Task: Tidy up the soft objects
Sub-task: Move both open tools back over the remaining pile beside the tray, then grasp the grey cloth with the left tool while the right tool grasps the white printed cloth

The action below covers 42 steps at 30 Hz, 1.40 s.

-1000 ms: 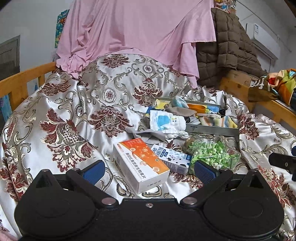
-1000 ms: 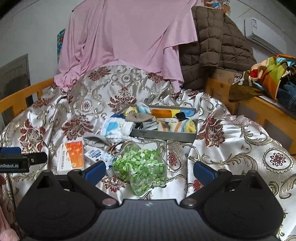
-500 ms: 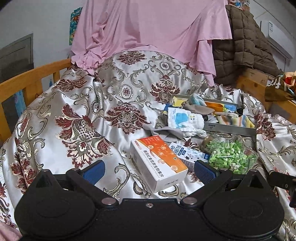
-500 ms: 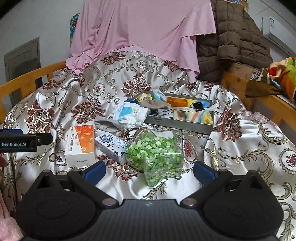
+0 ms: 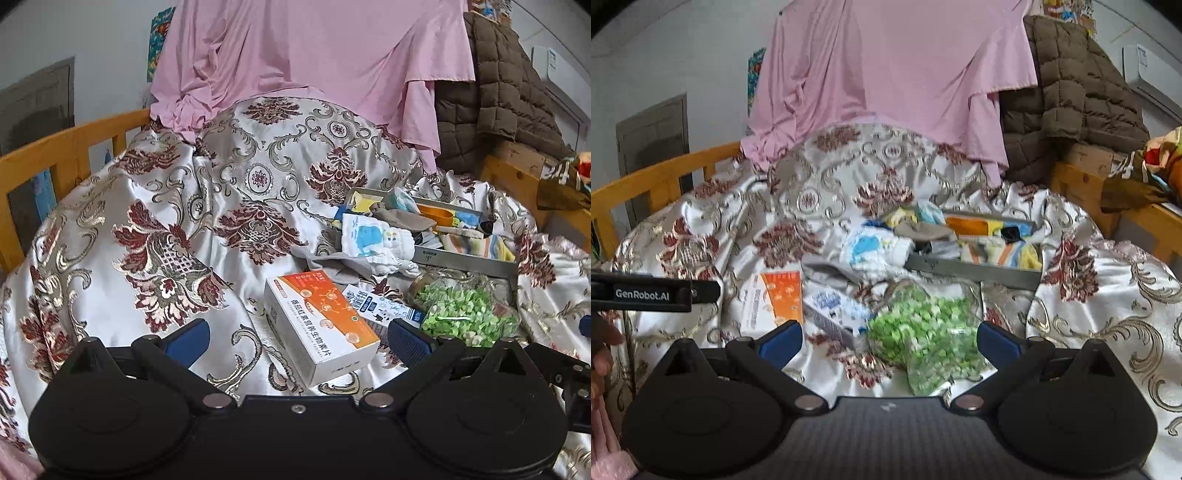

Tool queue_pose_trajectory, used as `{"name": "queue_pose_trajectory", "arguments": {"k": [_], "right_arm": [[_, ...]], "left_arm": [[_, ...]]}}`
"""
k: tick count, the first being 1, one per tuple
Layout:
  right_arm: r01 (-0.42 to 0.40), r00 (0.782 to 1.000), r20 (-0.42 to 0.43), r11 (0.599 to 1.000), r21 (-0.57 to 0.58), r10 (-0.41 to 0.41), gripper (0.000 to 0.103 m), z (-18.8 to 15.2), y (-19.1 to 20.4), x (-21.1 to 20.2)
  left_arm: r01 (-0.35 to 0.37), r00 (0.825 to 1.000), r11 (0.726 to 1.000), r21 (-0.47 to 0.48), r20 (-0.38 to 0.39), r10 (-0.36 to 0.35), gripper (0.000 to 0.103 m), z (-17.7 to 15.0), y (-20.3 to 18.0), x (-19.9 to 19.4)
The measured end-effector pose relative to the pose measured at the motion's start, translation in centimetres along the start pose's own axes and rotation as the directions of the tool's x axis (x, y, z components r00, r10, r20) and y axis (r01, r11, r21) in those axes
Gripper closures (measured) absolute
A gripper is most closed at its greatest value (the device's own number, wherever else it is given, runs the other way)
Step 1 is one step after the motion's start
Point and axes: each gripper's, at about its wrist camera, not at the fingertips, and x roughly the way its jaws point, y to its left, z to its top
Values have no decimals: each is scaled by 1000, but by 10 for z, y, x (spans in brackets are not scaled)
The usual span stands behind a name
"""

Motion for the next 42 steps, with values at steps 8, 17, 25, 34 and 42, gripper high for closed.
{"name": "queue_pose_trajectory", "arguments": {"k": [8, 17, 25, 34, 42], "right_arm": [[0, 999, 33, 999, 43, -2, 0, 4, -6, 10], [-12, 999, 35, 997, 71, 9, 0, 8, -8, 37], [-8, 999, 38, 1000, 28, 7, 0, 11, -11, 90], [-31, 999, 4, 996, -87, 31, 0, 33, 4, 152], [-74, 991, -116, 989, -131, 58, 1, 59, 4, 222]], "left_arm": [[1, 1000, 998, -56, -31, -3, 1, 9, 6, 18], [27, 1000, 998, -53, 13, -27, 1, 41, -5, 50], [101, 995, 992, -68, 18, -100, 1, 63, -7, 96], [222, 960, 956, -189, -126, -248, 1, 98, 11, 184], [222, 927, 930, -294, -231, -295, 1, 105, 30, 255]]}}
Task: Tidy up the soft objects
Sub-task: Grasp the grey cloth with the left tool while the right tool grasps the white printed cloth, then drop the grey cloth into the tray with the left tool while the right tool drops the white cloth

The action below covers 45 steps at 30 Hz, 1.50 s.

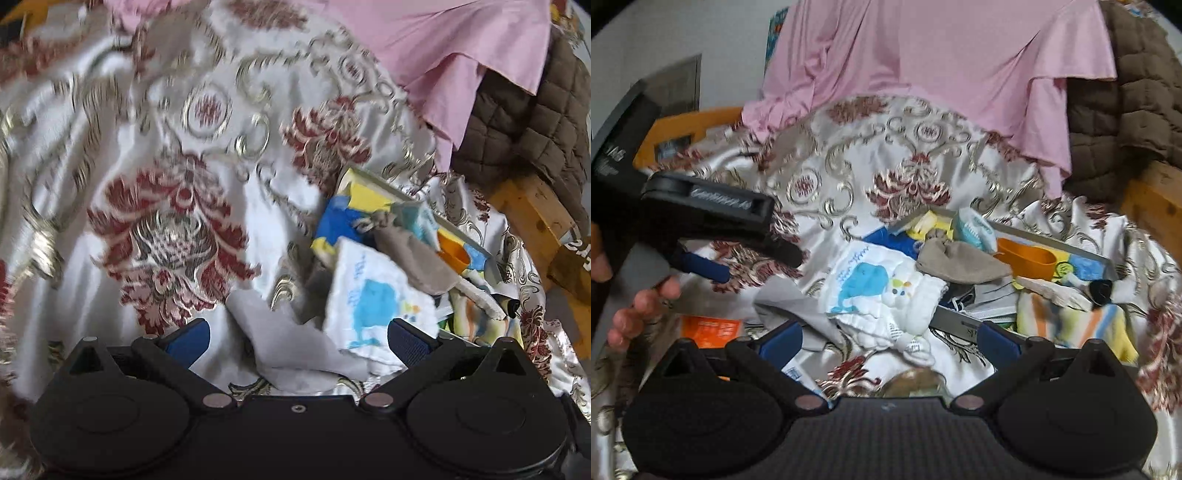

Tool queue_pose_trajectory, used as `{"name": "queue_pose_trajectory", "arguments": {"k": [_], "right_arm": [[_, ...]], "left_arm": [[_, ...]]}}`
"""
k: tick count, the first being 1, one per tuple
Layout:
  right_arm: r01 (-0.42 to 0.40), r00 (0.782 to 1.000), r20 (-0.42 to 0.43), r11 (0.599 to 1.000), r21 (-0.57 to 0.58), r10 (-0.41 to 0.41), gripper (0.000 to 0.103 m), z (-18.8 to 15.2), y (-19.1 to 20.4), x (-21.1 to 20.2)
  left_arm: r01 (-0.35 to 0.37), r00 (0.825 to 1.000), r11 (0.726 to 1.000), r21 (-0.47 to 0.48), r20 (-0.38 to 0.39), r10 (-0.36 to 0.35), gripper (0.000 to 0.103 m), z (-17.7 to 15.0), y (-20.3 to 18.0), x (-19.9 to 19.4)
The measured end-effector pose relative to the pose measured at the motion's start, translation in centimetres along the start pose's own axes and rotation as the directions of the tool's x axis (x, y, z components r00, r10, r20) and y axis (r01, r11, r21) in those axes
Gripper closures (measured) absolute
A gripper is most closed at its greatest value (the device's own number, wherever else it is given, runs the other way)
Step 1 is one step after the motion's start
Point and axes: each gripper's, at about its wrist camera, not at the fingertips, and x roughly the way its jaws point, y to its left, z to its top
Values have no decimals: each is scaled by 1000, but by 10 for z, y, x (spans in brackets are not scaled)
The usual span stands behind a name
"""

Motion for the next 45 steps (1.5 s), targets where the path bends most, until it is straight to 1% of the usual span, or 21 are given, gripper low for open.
{"name": "queue_pose_trajectory", "arguments": {"k": [3, 6, 9, 11, 14, 16, 19, 20, 21, 23, 27, 29, 30, 31, 32, 34, 35, 37, 41, 43, 45], "right_arm": [[-14, 999, -39, 999, 29, 16, 1, 4, -3, 19], [-13, 997, -81, 999, 31, 15, 1, 4, -2, 36], [-9, 994, -111, 1000, 24, 12, 1, 3, -2, 46], [-11, 993, -116, 1000, 30, 14, 1, 5, -3, 49], [4, 991, -135, 999, 32, 0, 1, 10, -5, 55], [6, 989, -146, 999, 50, 1, 1, 12, -7, 60], [6, 988, -155, 998, 67, 4, 2, 17, -9, 68], [5, 987, -163, 998, 68, 6, 3, 19, -10, 72], [6, 985, -174, 998, 67, 5, 5, 20, -9, 75], [11, 980, -200, 998, 58, 1, 10, 23, -7, 84], [-1, 975, -220, 1000, 26, 6, 19, 24, 1, 93], [1, 977, -214, 1000, 11, 2, 27, 24, 4, 94], [0, 977, -213, 1000, 5, 1, 35, 23, 6, 93], [0, 978, -210, 1000, 0, 0, 41, 22, 6, 93], [-3, 979, -204, 1000, -2, 3, 44, 21, 7, 91], [-7, 983, -183, 1000, -4, 6, 58, 19, 7, 88], [-5, 985, -171, 1000, -1, 5, 60, 18, 7, 85], [-1, 989, -149, 1000, 7, 2, 77, 17, 6, 82], [-18, 995, -100, 1000, 7, 18, 79, 16, 5, 71], [-26, 997, -79, 1000, 0, 26, 81, 16, 5, 64], [-23, 999, -40, 999, -24, 22, 82, 18, 4, 53]], "left_arm": [[9, 999, 1000, -18, -43, -10, 1, -1, 14, 19], [76, 994, 996, -36, -81, -78, 1, -4, 24, 35], [106, 990, 994, -38, -86, -109, 5, -10, 27, 40], [121, 989, 992, -33, -82, -123, 12, -11, 28, 41], [149, 985, 986, -71, -79, -155, 24, -11, 32, 42], [167, 982, 983, -80, -78, -173, 29, -11, 33, 42], [208, 974, 973, -97, -76, -215, 35, -11, 36, 45], [221, 969, 969, -111, -84, -231, 40, -11, 38, 48], [222, 968, 967, -122, -90, -233, 43, -12, 39, 50], [215, 968, 968, -132, -107, -229, 55, -12, 42, 55], [214, 966, 966, -142, -114, -231, 66, -11, 45, 57], [204, 968, 968, -149, -117, -222, 78, -12, 46, 57], [195, 970, 969, -150, -119, -214, 80, -12, 46, 57], [189, 971, 970, -150, -118, -208, 86, -12, 47, 57], [187, 972, 971, -149, -113, -205, 88, -12, 46, 56], [180, 977, 974, -137, -94, -194, 95, -13, 45, 52], [172, 980, 977, -124, -81, -183, 96, -13, 43, 49], [147, 987, 985, -91, -50, -152, 97, -14, 38, 43], [74, 997, 997, 14, 33, -74, 98, -13, 23, 29], [46, 995, 997, 56, 85, -51, 98, -13, 17, 21], [34, 991, 996, 81, 128, -44, 98, -13, 12, 15]]}}
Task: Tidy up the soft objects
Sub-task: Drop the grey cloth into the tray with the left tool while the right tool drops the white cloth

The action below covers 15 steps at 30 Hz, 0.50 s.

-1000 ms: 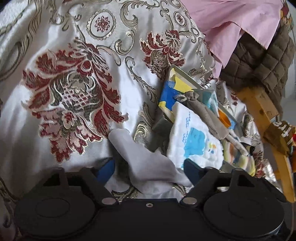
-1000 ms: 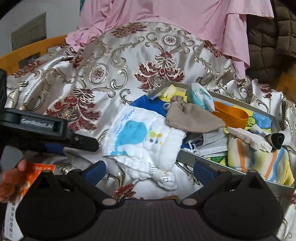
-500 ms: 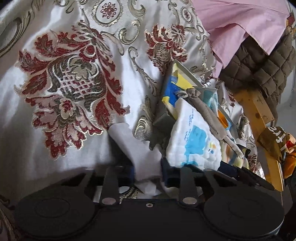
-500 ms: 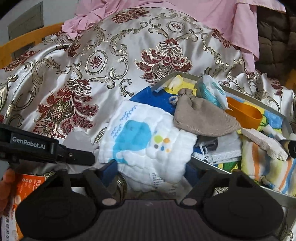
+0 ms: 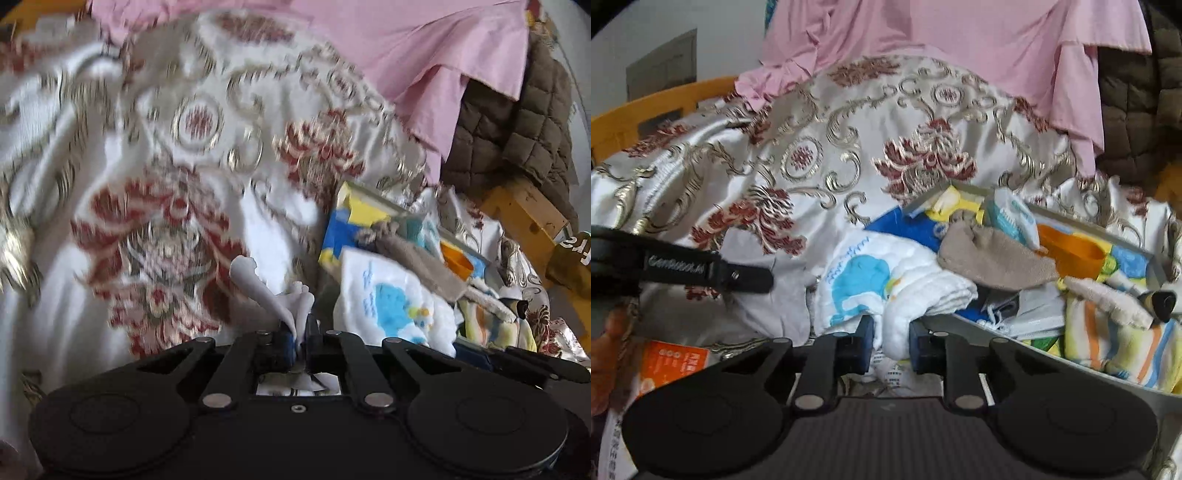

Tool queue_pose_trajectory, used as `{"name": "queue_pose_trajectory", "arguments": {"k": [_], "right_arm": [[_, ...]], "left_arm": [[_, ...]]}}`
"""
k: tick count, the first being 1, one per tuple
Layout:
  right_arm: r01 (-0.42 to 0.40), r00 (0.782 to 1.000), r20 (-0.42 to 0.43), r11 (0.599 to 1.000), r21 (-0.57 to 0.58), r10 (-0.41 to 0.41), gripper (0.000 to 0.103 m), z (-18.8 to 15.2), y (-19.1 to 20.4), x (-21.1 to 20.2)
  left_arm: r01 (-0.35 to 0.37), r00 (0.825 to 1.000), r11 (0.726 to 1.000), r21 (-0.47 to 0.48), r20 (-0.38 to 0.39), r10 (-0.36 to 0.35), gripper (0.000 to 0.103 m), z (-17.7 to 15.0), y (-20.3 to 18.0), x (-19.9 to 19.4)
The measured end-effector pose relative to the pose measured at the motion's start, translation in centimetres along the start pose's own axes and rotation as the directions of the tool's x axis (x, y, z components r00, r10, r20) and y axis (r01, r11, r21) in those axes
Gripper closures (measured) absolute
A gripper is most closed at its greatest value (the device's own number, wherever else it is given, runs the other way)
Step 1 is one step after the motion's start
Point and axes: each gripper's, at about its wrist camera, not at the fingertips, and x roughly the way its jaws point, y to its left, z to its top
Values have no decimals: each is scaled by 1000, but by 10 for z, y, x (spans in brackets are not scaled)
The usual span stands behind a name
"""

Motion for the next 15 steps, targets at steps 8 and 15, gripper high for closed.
{"name": "queue_pose_trajectory", "arguments": {"k": [8, 15], "right_arm": [[35, 975, 217, 996, 81, -52, 85, 42, -37, -44], [80, 940, 300, 960, 268, -162, 85, 48, -110, -50]], "left_arm": [[17, 985, 999, 44, 168, -24, 98, 19, -32, -24], [79, 965, 981, 177, 234, -119, 98, 65, -105, 5]]}}
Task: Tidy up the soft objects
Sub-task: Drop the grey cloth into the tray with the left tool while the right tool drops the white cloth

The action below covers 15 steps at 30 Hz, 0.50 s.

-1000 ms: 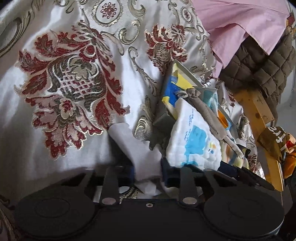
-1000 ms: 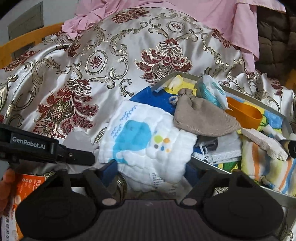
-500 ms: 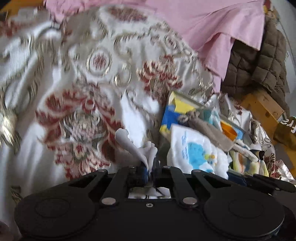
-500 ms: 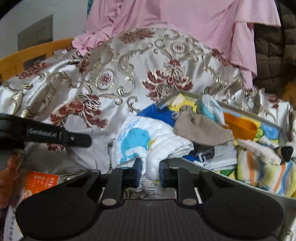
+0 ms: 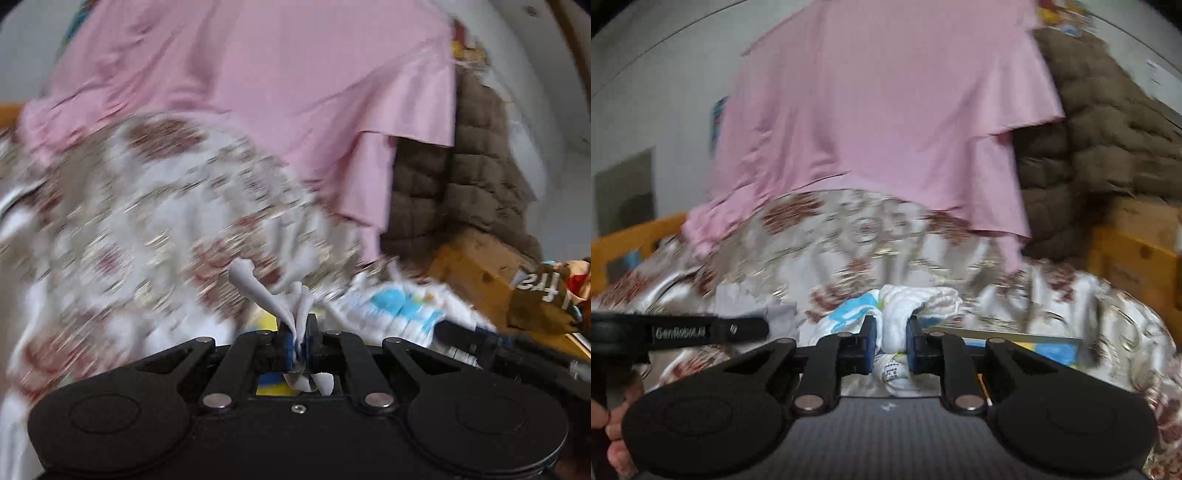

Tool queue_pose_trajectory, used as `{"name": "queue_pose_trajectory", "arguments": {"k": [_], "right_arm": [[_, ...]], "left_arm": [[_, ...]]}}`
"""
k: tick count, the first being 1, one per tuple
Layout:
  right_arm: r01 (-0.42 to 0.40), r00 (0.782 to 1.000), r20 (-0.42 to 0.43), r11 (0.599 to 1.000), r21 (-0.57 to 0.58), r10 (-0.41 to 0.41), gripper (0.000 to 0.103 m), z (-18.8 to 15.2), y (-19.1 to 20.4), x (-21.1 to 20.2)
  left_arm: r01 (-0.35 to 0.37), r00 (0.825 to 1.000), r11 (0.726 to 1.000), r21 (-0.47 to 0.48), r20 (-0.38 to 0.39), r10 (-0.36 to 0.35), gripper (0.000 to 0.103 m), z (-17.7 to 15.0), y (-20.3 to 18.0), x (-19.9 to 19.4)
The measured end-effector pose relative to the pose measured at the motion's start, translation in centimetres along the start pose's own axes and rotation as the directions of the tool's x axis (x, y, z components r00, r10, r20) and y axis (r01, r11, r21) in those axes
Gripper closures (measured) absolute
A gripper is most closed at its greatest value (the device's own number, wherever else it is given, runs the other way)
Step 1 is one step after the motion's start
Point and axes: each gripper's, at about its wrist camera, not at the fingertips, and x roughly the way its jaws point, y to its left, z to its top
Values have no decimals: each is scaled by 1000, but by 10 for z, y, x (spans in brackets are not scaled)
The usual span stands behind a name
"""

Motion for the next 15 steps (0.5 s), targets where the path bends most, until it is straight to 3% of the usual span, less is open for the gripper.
{"name": "queue_pose_trajectory", "arguments": {"k": [4, 9, 15], "right_arm": [[60, 998, -6, 990, 131, -60, 85, -2, -52, 8], [111, 993, -61, 962, 249, -99, 85, -19, -102, 22], [138, 988, -112, 934, 331, -106, 84, -36, -127, 30]], "left_arm": [[72, 997, 995, 67, -33, -70, 97, 11, -43, 49], [150, 984, 980, 134, -115, -135, 97, -5, -90, 99], [167, 966, 972, 164, -222, -129, 97, -38, -111, 136]]}}
